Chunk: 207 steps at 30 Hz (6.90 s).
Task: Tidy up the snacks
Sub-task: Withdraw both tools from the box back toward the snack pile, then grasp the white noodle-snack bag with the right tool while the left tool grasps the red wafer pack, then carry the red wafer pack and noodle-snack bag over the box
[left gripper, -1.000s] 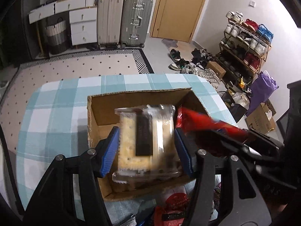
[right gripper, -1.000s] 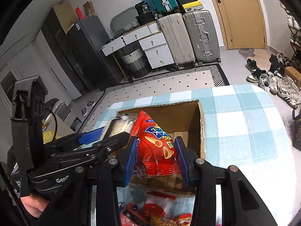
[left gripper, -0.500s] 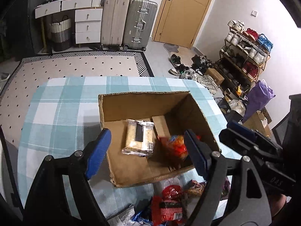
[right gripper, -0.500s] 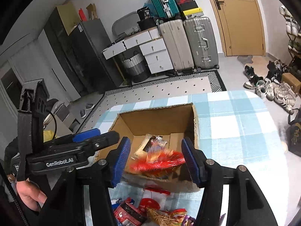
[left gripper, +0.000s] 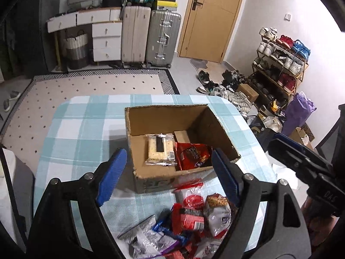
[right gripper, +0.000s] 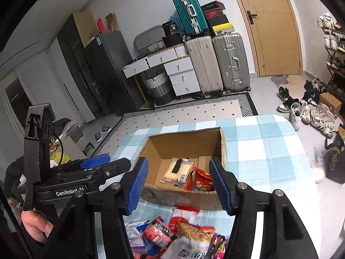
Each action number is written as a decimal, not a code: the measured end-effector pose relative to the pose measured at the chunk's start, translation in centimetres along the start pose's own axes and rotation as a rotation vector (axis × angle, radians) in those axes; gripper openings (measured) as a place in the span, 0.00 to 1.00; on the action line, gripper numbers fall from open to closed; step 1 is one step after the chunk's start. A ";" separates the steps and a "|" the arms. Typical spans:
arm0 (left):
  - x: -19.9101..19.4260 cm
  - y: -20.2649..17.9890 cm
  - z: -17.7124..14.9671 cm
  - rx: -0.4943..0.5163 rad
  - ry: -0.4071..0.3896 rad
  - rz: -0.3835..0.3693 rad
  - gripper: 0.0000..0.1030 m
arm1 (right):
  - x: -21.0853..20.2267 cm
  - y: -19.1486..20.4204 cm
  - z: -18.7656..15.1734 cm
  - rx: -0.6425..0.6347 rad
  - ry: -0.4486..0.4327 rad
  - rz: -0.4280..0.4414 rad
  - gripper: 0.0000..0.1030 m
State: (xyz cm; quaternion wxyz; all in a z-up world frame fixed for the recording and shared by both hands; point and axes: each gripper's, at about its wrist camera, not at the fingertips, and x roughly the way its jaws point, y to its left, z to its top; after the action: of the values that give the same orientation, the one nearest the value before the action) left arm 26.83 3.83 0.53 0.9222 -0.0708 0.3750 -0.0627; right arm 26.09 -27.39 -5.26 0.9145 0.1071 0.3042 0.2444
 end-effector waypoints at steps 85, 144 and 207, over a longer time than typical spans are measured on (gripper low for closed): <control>-1.5 4.4 -22.3 -0.131 0.156 0.064 0.99 | 4.7 0.5 -19.8 0.038 0.314 0.120 0.62; 4.3 -3.4 -21.3 -0.027 0.307 0.135 0.99 | -6.9 -4.6 -22.8 0.155 0.137 0.124 0.51; -7.3 2.1 -6.8 0.028 0.030 -0.060 0.44 | -7.5 5.0 -7.1 -0.122 0.001 0.109 0.51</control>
State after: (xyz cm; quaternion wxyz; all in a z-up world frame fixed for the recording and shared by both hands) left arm 17.06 6.53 0.33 0.9150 -0.0681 0.3856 -0.0969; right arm 14.64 -26.56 -5.39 0.9045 0.0672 0.2829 0.3119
